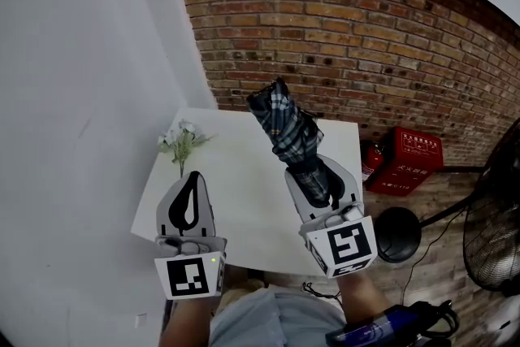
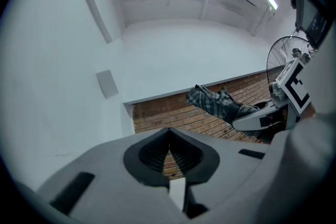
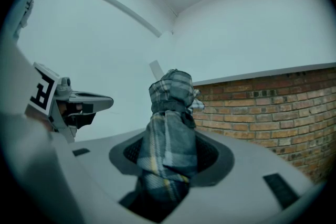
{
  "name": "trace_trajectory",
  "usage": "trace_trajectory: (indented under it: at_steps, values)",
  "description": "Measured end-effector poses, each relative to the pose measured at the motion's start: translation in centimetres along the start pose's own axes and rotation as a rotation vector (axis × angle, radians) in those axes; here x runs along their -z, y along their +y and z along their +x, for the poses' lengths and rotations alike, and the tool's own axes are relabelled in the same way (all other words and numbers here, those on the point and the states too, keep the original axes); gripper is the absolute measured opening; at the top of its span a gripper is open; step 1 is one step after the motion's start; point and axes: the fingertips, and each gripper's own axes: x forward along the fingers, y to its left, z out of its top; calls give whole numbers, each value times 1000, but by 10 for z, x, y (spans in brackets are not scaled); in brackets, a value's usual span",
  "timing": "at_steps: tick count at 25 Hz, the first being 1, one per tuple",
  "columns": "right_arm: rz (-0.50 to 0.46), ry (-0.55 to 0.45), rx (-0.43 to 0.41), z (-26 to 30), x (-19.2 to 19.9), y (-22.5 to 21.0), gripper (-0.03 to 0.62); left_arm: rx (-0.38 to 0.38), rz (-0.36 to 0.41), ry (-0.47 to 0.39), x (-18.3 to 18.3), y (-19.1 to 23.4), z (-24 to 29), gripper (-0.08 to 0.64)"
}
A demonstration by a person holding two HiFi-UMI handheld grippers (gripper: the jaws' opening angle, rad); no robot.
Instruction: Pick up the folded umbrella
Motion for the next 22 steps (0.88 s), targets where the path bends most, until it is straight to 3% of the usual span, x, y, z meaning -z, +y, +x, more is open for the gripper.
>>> trace_trajectory:
  at_steps: [22]
  values:
    - [-7, -6, 18, 0, 0, -1, 195, 7, 12, -10, 1, 3, 4, 6]
